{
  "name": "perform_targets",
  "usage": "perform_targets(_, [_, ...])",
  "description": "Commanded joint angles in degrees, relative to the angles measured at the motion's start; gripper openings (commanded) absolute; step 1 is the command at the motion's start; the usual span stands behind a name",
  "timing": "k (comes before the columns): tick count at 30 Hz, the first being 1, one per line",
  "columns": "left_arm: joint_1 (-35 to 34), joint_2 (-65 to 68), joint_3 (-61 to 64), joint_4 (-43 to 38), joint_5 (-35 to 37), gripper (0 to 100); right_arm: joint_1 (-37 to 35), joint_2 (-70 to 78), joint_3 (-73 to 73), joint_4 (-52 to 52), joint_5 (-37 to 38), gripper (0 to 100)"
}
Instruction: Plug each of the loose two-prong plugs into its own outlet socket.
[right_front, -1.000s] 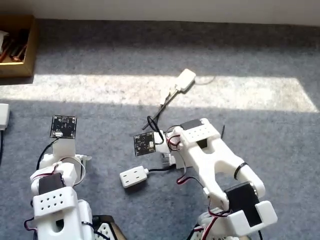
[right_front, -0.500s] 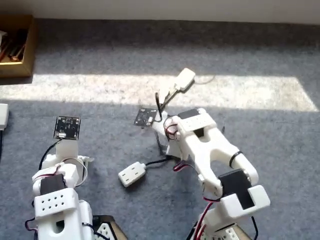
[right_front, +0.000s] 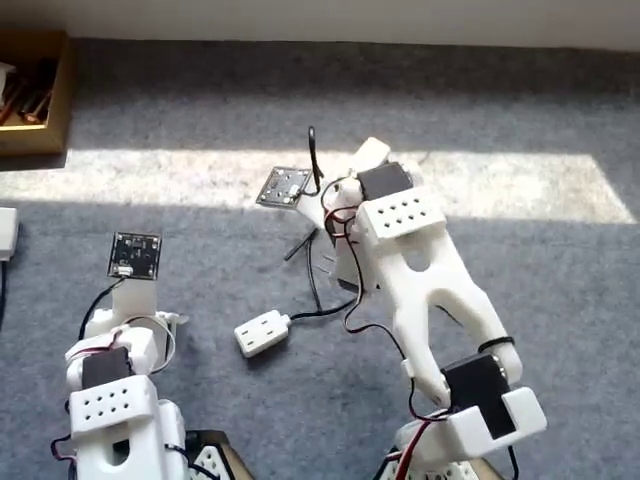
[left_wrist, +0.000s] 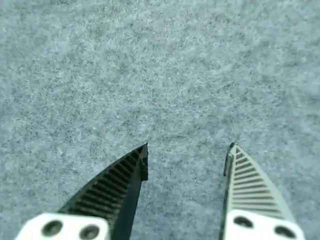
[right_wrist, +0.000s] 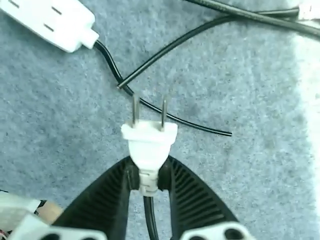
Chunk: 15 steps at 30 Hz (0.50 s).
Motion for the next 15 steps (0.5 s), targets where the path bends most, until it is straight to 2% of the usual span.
perform_targets(1, [1.0,-0.7,-0.5,-1.1,-0.4,26,-2.4,-2.9,-1.5,-1.5,-8.4,0.5])
perform_targets(4, [2.4,-0.7,-2.6,-3.6,-0.2,25,-8.2,-3.1,-1.5,-3.6,-16.9,0.5])
perform_targets(9, [2.8,-0.7,-12.3,-1.2,0.1,25,-17.0,-12.0,4.6,-10.9,-27.6,0.5])
perform_targets(15, [1.6,-0.2,-26.2,5.2,0.0,26,-15.7,-35.6,27.4,-25.1,-33.1,0.5])
